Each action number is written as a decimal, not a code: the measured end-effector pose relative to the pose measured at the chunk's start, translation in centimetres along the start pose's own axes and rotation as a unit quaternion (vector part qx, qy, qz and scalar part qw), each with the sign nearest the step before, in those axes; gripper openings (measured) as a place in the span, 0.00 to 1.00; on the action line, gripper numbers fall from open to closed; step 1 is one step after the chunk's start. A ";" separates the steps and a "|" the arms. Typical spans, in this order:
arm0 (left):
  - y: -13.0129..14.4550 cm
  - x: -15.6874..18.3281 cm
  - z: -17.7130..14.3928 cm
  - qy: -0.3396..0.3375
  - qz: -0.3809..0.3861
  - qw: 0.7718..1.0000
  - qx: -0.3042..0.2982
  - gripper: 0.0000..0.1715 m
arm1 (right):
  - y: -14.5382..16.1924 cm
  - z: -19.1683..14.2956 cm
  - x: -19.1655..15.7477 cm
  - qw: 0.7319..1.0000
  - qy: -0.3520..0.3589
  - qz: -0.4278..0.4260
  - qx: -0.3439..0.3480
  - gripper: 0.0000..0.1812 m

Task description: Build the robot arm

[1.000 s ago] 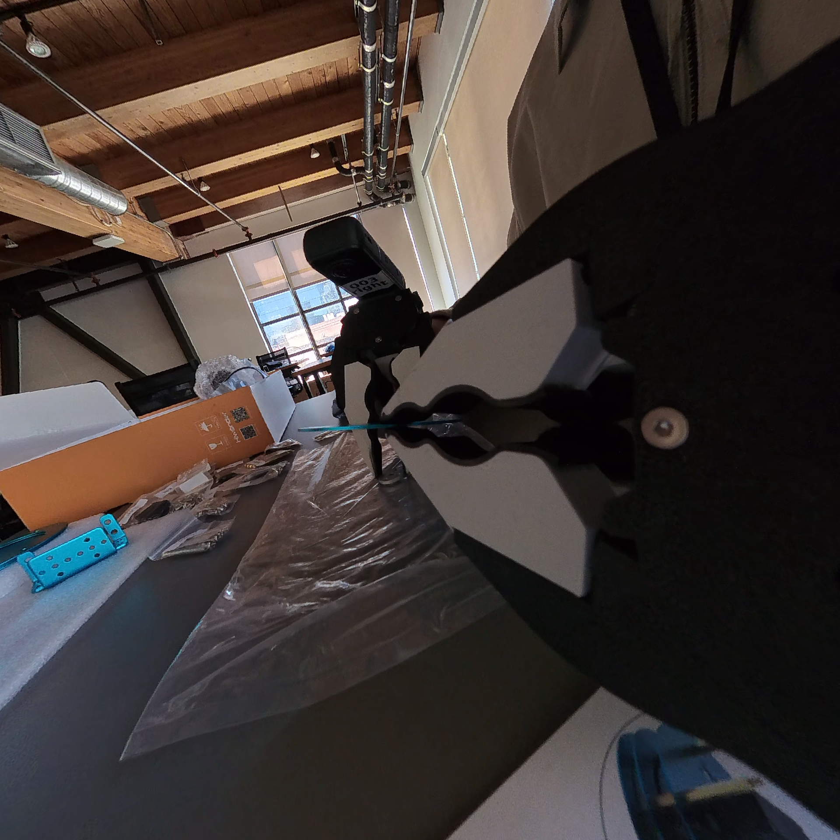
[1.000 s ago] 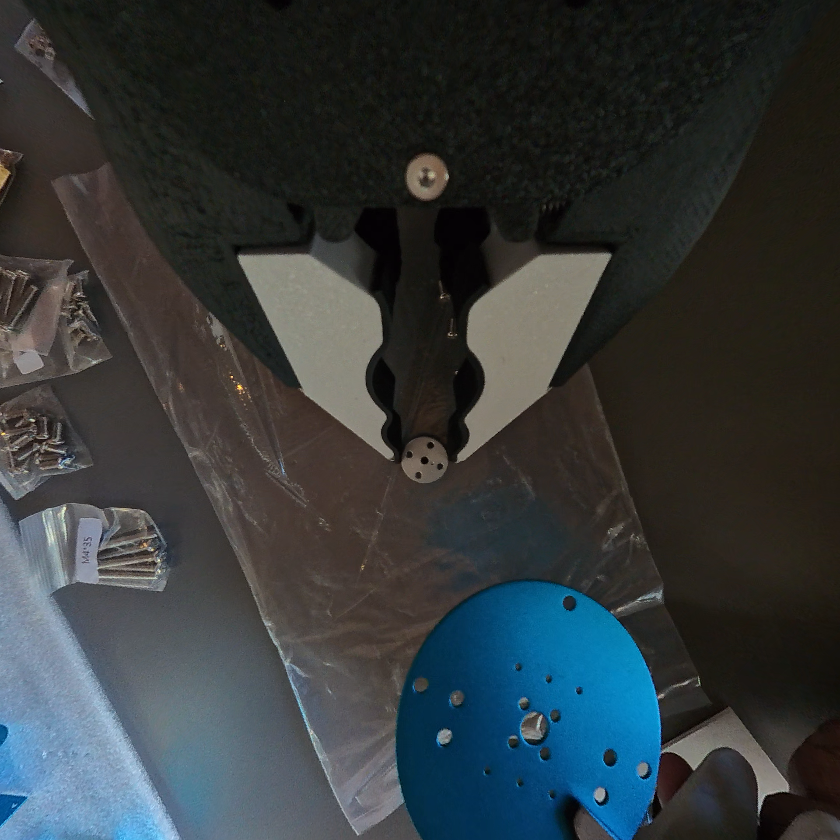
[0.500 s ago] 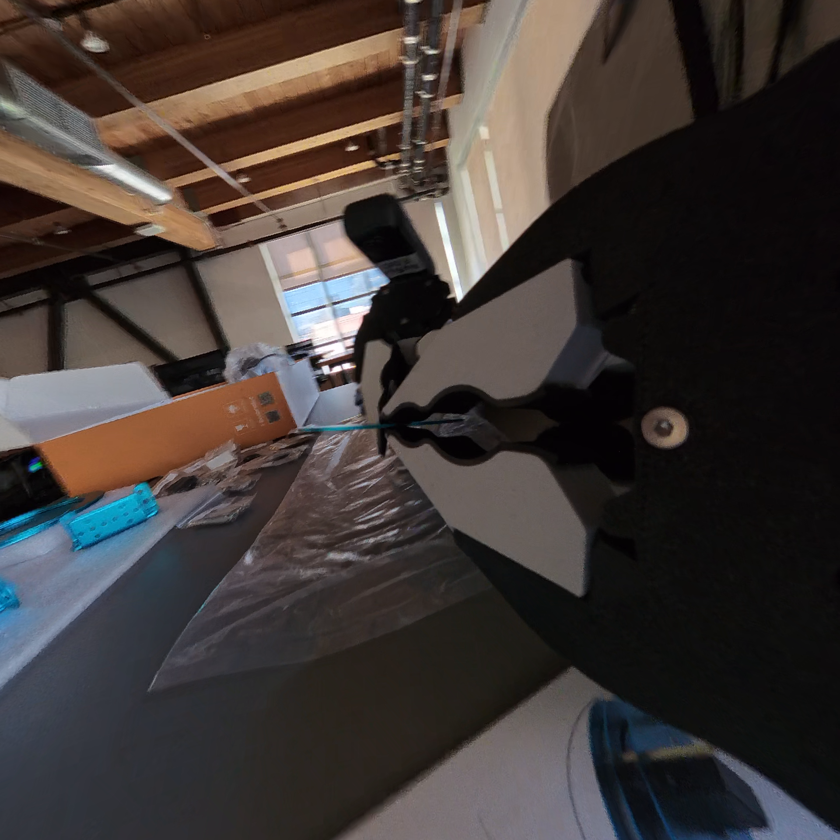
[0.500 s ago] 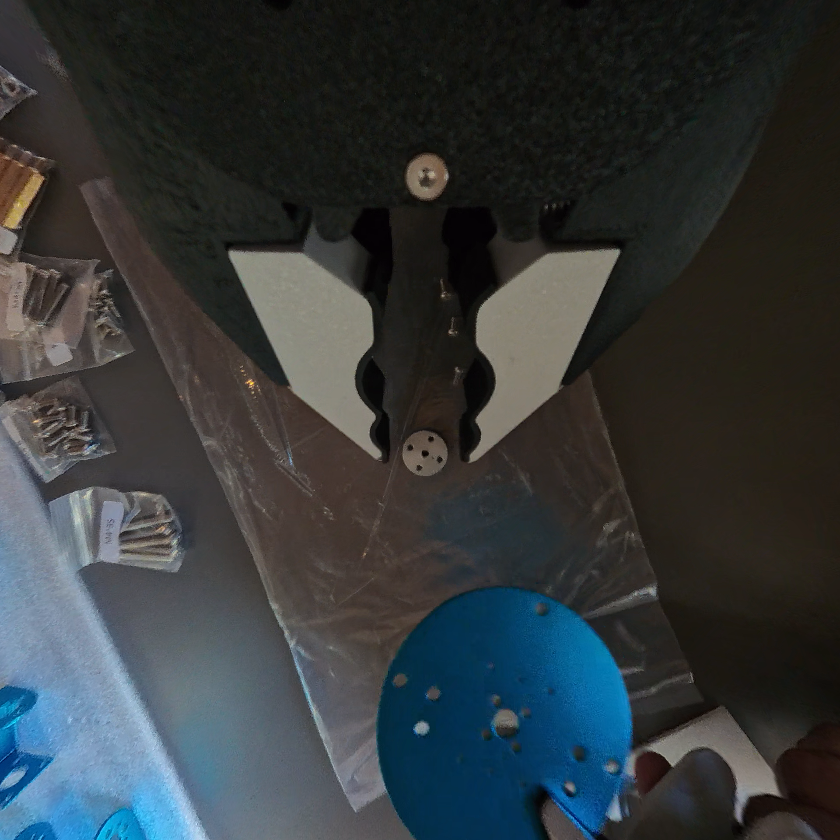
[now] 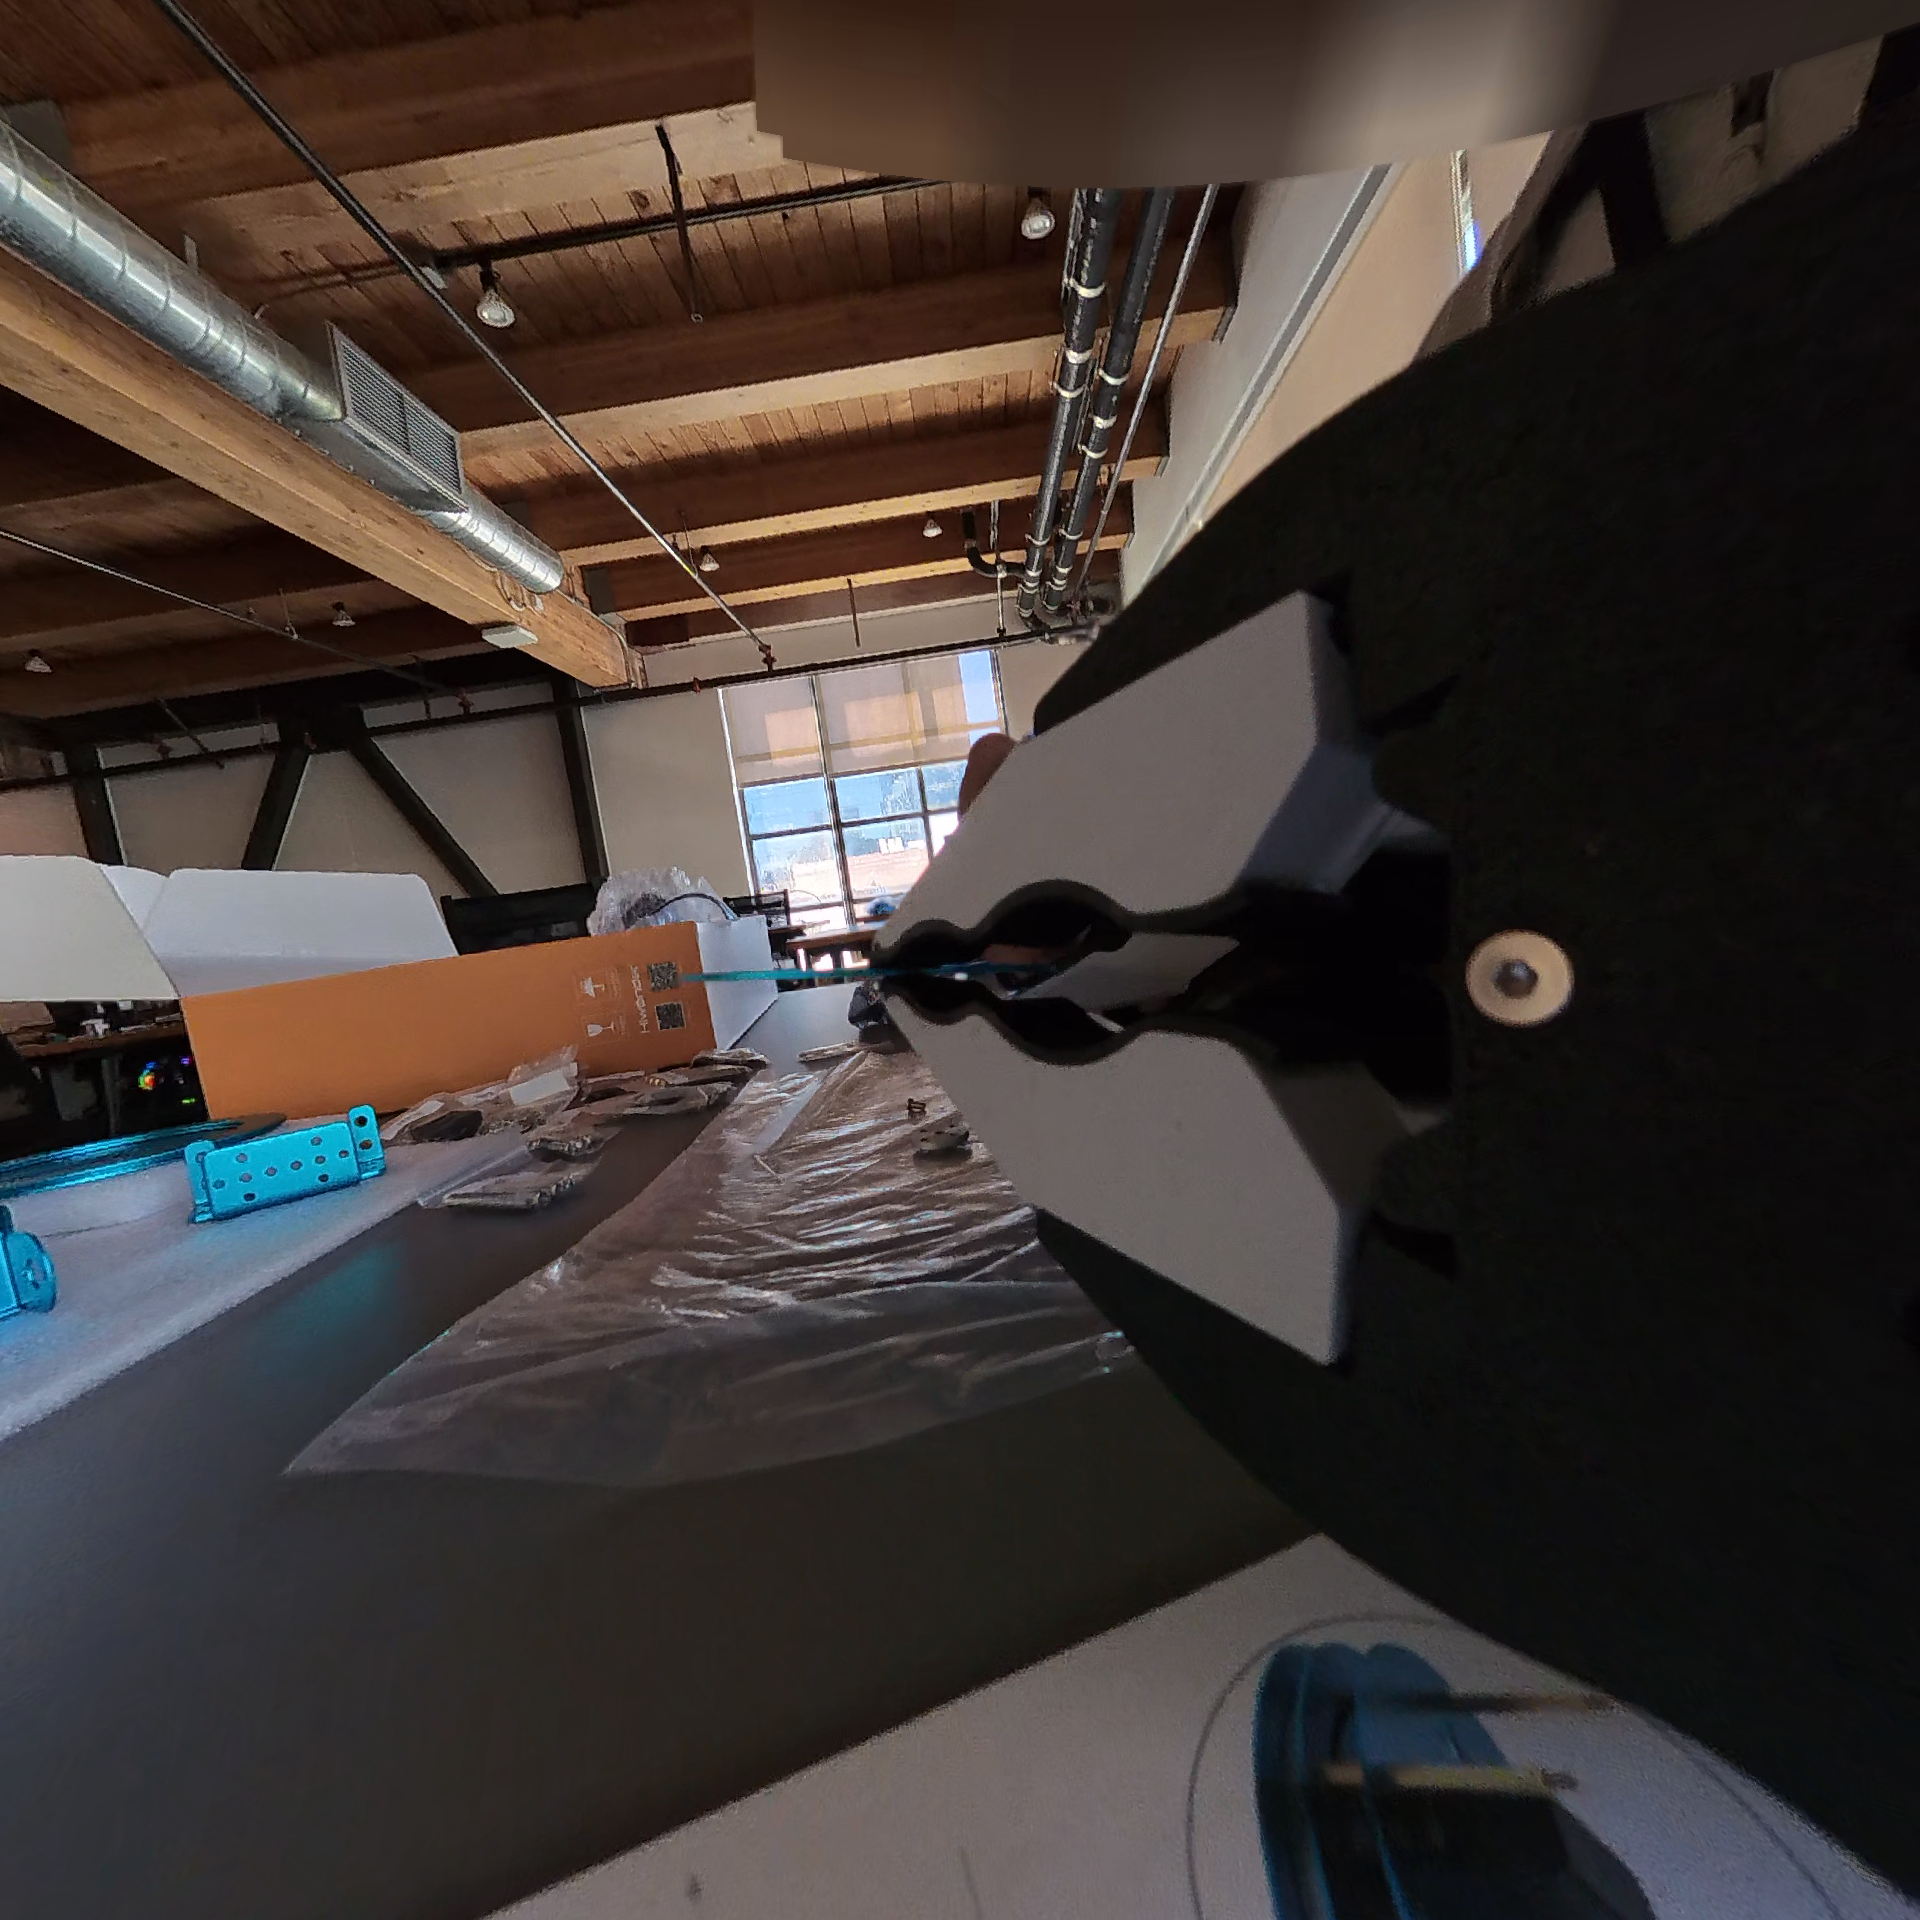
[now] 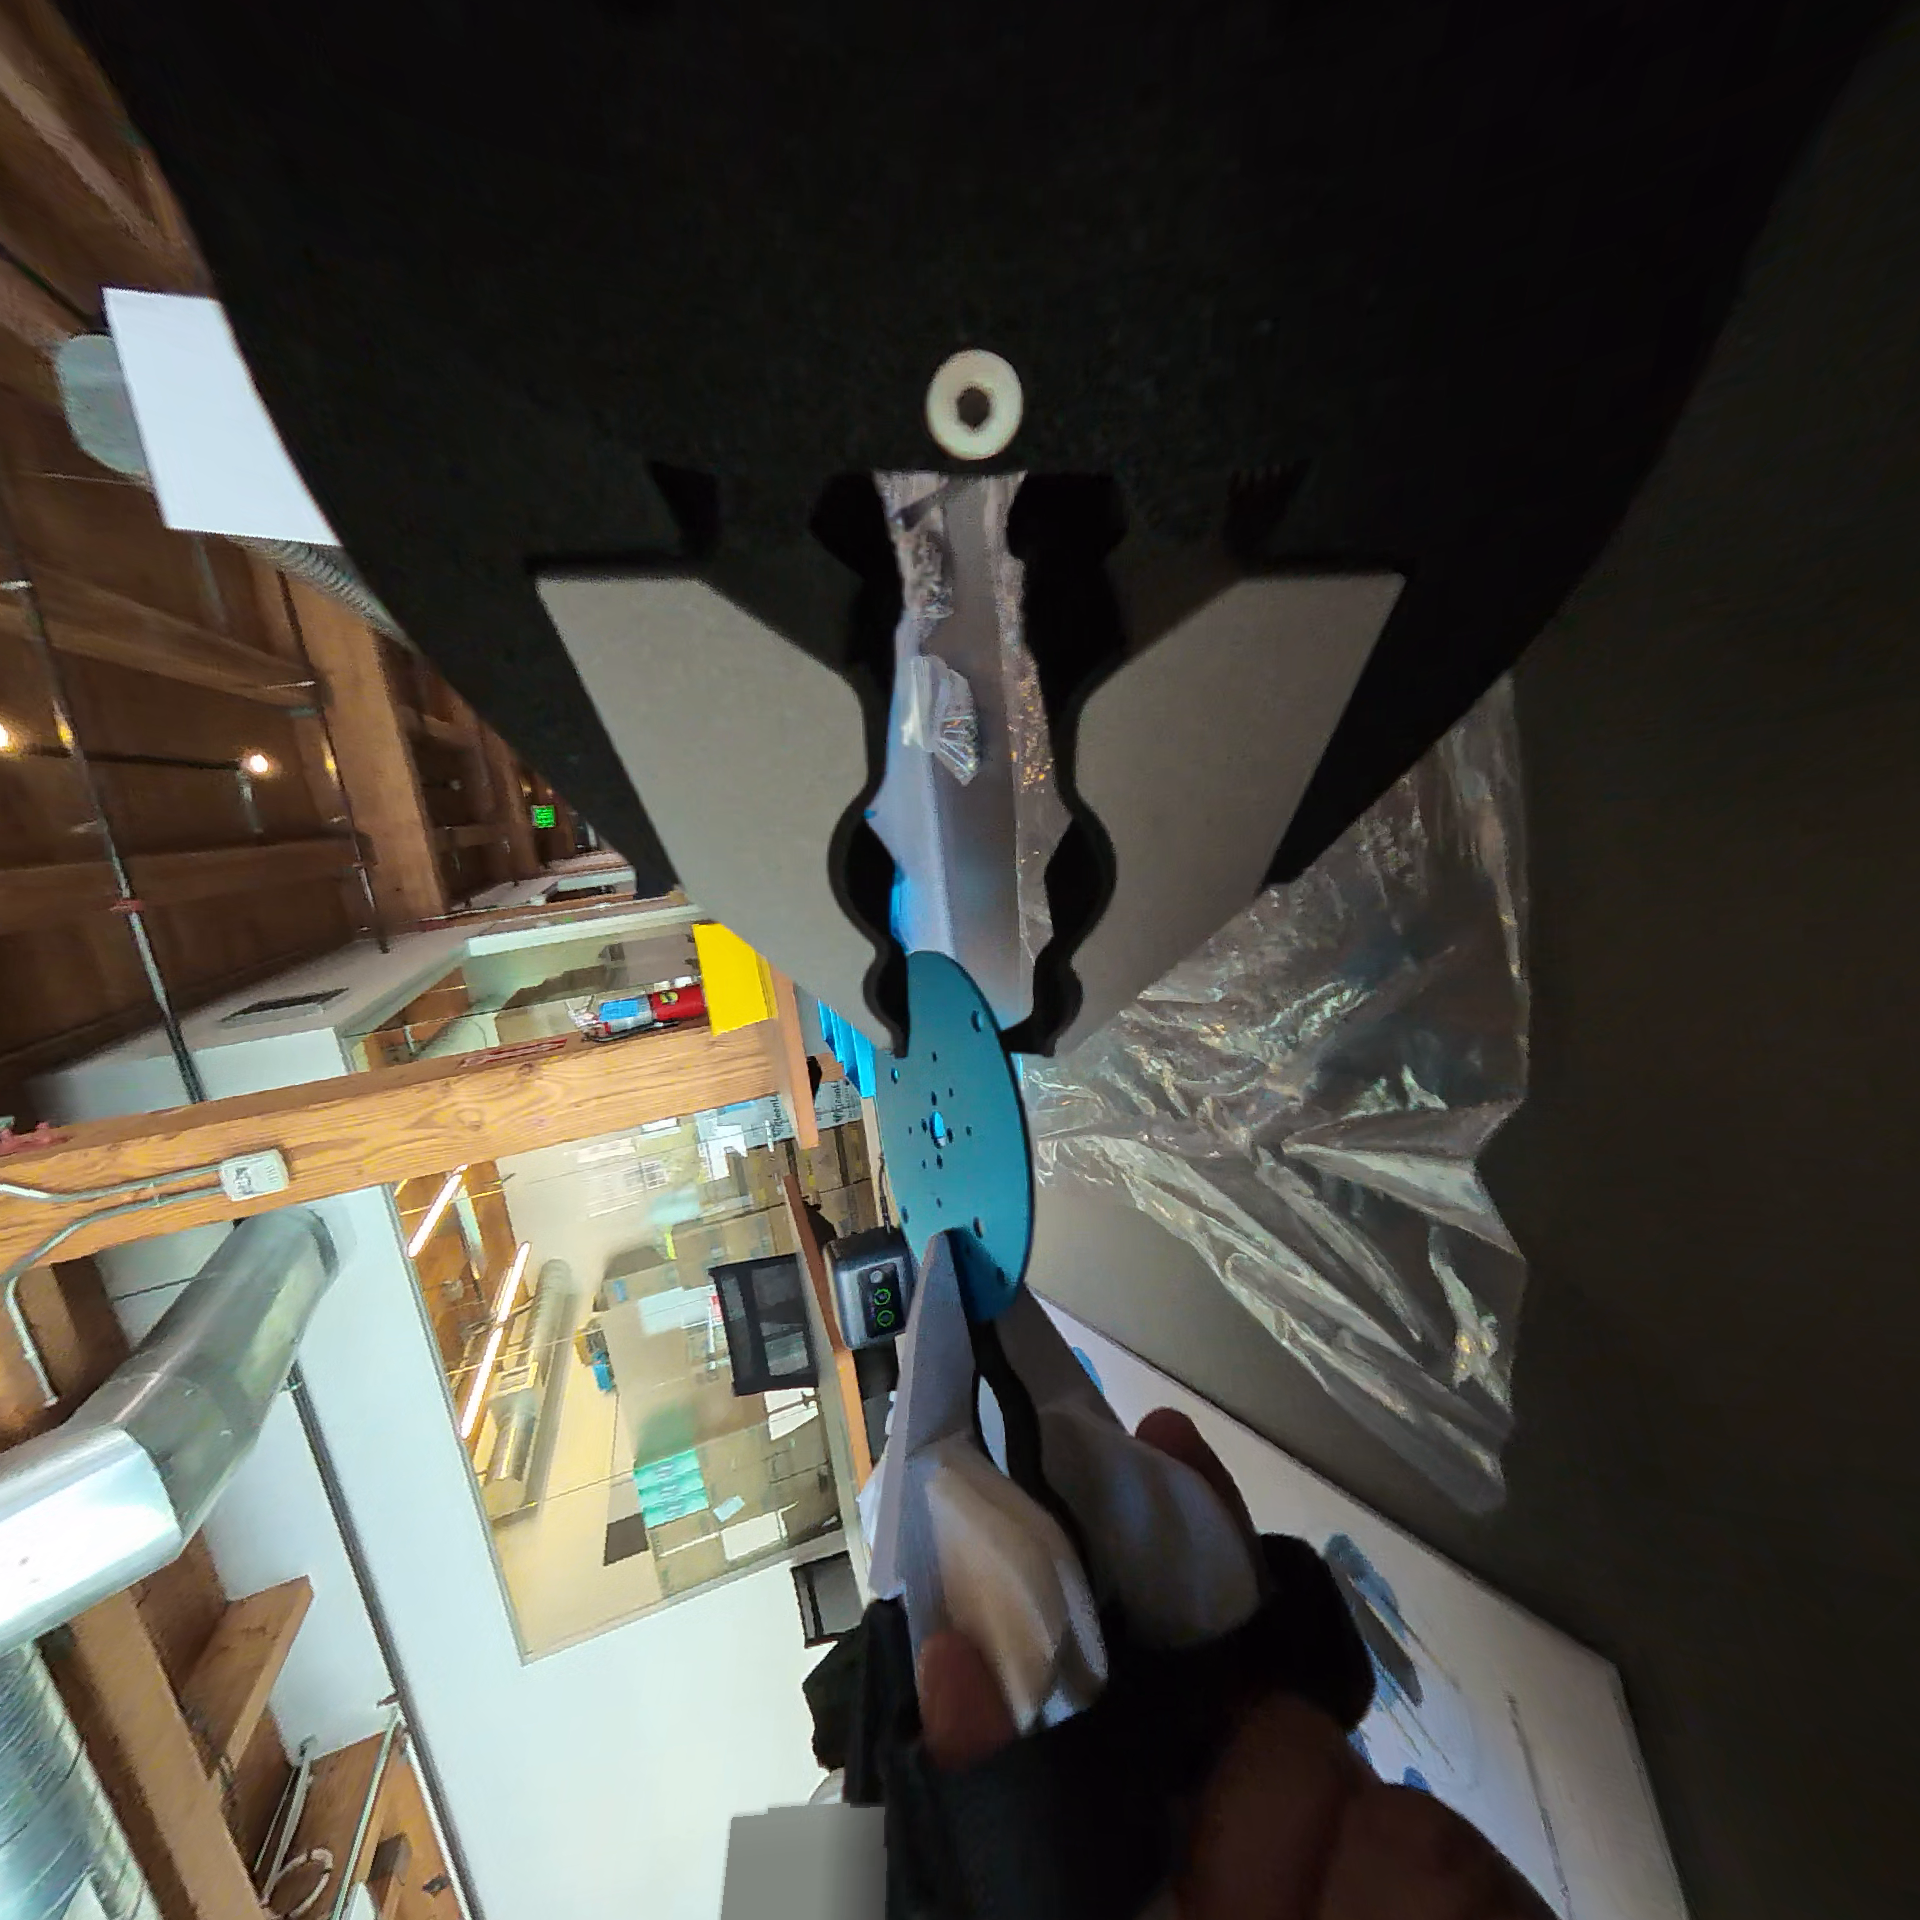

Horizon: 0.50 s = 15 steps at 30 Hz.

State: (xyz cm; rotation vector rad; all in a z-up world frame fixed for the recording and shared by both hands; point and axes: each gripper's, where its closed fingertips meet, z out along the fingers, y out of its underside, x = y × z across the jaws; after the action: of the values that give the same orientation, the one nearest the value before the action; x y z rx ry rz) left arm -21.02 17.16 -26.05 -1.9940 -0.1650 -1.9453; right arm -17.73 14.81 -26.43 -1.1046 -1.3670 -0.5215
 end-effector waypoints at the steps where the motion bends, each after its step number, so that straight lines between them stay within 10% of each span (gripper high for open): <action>1: 0.0 0.0 -0.1 0.004 -0.007 1.000 0.002 0.01 | -0.1 0.0 0.1 1.000 0.005 -0.009 0.000 0.13; 11: 0.6 0.7 -0.2 0.020 -0.008 1.000 -0.007 0.01 | -1.2 0.1 0.4 0.997 0.041 -0.068 0.005 0.01; 15: 0.5 2.2 -0.3 0.046 0.047 0.998 -0.020 0.14 | -1.5 -0.4 1.8 0.998 0.040 0.033 0.021 0.00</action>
State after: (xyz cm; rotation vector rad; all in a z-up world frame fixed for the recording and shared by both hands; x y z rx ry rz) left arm -20.98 16.23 -23.99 -1.8976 -0.0085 -1.9901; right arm -18.46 14.30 -24.25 -1.0795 -1.2627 -0.4818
